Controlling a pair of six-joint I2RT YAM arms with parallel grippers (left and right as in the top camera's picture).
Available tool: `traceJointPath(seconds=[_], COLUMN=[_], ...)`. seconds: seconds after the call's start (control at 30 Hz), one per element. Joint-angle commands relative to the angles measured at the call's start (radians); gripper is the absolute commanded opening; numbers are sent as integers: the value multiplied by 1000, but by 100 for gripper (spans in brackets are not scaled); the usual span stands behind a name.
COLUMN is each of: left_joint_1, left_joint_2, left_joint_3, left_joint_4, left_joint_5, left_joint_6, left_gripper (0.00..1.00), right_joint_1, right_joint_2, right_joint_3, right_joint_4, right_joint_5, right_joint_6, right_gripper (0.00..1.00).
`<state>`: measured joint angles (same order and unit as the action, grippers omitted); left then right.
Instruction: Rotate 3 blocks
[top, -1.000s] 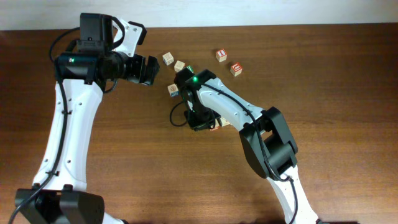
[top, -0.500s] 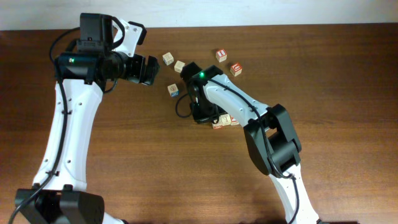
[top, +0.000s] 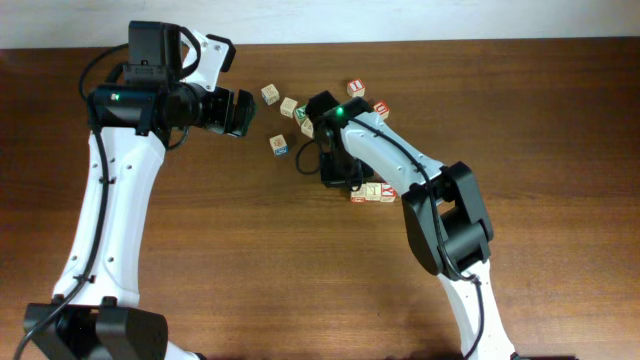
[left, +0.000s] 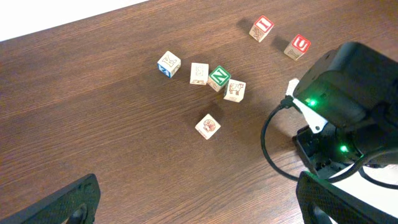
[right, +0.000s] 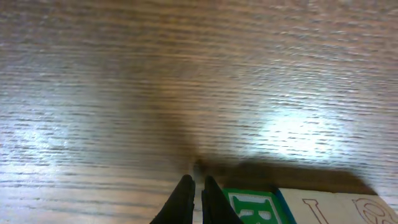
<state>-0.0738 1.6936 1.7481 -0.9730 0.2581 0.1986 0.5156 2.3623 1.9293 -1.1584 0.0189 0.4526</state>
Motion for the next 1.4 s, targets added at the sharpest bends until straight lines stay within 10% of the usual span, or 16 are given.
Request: traceJointPath(seconds=[0.0,0.53,0.93,1.0,1.17,1.37], left_joint_1=[-2,-2,-3,-16,-129,-270], left_joint_2=[5,6,27,73,248,424], left_joint_3=[21,21,21,20,20,20], left_joint_4=[1,1,-5,-5,-4,6], left_joint_5=[8,8,195,209,202,93], left_joint_6=[13,13,-64,-188,-336,-494], left_gripper=[99,99,99,84,5,0], right_joint_1=[-6,-22,-367,-439,-545,-557], right_joint_2=[-34,-406,-779,-777,-757,-679], right_joint_3=[36,546,134,0,-329,-694], right_joint_4=[-24,-441,-518,-432,-125,225], right_joint_5=[-23,-22,-224,-304,-393,-497], right_joint_6=[-17,-79,-293,-345,-344,-350], right_gripper=[10,11,9,9,4,4])
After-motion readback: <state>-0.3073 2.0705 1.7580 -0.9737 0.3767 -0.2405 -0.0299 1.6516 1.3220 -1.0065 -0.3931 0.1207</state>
